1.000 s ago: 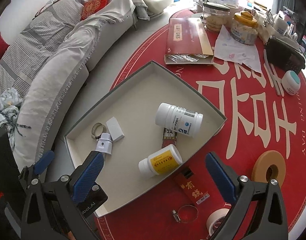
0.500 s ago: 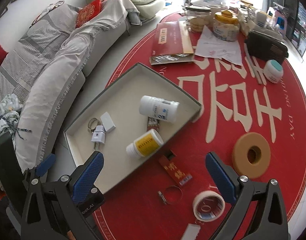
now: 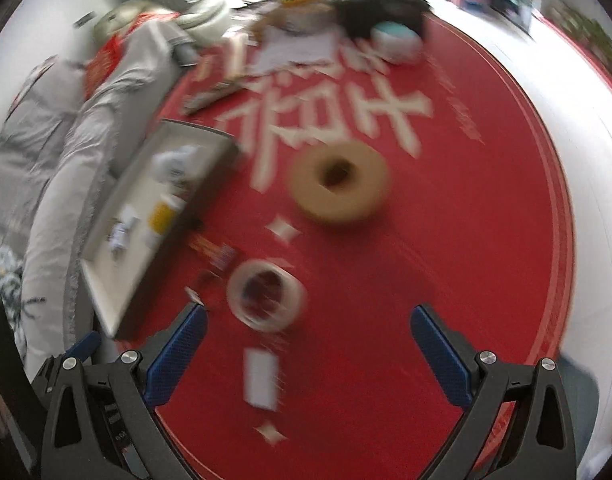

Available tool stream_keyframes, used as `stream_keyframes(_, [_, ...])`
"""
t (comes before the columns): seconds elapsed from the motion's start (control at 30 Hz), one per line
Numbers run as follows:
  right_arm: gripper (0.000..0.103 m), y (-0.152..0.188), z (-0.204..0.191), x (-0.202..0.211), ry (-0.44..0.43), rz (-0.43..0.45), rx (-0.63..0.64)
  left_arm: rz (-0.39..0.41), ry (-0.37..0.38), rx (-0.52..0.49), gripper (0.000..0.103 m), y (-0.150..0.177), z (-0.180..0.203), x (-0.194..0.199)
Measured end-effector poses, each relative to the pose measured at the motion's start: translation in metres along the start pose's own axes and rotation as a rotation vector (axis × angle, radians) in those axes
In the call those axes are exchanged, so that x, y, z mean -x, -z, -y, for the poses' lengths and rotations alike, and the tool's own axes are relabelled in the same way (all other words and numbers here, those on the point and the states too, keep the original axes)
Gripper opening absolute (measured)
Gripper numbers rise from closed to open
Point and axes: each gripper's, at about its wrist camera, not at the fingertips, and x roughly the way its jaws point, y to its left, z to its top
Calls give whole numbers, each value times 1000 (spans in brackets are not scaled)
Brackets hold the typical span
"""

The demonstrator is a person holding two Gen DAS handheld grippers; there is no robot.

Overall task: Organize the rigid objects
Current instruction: 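Move both tools back toward the remaining objects on the mat, then grasp the white-and-blue tape roll with the right tool while the left tool grasps the white block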

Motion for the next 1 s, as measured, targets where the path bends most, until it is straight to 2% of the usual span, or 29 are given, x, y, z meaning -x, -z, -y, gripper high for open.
stream_keyframes(0.13, [102,18,39,2,-3,-22,-97,-31,5,-80,103,11,38,-14])
stream_keyframes(0.27, [102,28,56,4,-10,-28,-125,-56,-21,-132,103,14,63,-32])
stream_keyframes(0.33, [102,30,58,5,-16,-30,-124,-57,-52,-141,103,15,65,-38])
stream_keyframes(0.37, [102,30,58,6,-19,-28,-122,-47,-95,-138,103,17,61,-41])
stream_keyframes(0.47, [102,28,55,7,-28,-21,-101,-7,-124,-98,103,16,41,-40])
stream_keyframes(0.53, [102,26,51,5,-29,-18,-84,-3,-148,-65,103,12,26,-41])
stream_keyframes(0.63, [102,15,35,-4,-34,-25,-32,-26,-111,-11,103,11,12,-42])
stream_keyframes(0.77, [102,1,-1,-26,-44,-57,99,-4,-107,7,103,17,11,-40])
stream_keyframes(0.9, [102,-10,-39,-55,-18,-91,230,-36,-21,83,103,19,-5,-46])
stream_keyframes(1.0, [102,-14,-58,-73,8,-109,294,-28,-18,69,103,18,-9,-45])
